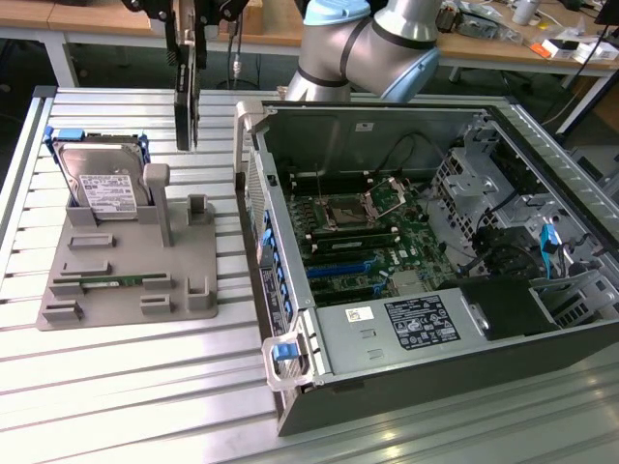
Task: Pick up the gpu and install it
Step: 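Pick up the gpu and move the gpu toward the slot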
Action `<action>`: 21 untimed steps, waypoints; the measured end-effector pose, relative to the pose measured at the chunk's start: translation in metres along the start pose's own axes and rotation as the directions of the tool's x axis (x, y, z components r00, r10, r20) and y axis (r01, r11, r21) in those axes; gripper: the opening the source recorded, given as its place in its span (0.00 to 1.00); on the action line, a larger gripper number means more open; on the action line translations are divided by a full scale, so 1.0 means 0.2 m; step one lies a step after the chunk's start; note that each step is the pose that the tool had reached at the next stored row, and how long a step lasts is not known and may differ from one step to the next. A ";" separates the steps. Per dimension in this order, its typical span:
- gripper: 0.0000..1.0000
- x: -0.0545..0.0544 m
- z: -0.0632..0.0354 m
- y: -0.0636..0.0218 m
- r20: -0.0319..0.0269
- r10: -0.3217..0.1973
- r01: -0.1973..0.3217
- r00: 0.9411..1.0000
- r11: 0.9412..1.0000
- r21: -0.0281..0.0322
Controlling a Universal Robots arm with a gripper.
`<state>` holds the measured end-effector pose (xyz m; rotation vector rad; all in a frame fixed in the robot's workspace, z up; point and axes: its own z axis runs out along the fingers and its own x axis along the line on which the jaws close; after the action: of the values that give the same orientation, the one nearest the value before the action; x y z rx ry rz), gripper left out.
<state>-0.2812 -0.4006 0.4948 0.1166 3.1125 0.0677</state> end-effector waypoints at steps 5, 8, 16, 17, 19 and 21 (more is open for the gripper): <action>0.26 0.00 -0.031 0.001 0.000 0.000 0.000 1.000 1.000 0.000; 0.26 0.00 -0.030 0.001 0.000 0.000 0.000 1.000 1.000 0.000; 0.26 -0.04 -0.029 0.004 0.000 0.000 0.000 1.000 1.000 0.000; 0.26 -0.04 -0.028 0.005 0.000 0.000 0.000 1.000 1.000 0.000; 0.26 -0.06 -0.027 0.005 0.000 0.000 0.000 1.000 1.000 0.000; 0.26 -0.07 -0.026 0.006 0.000 0.000 0.000 1.000 1.000 0.000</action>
<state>-0.2680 -0.4006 0.5004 0.1166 3.1126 0.0679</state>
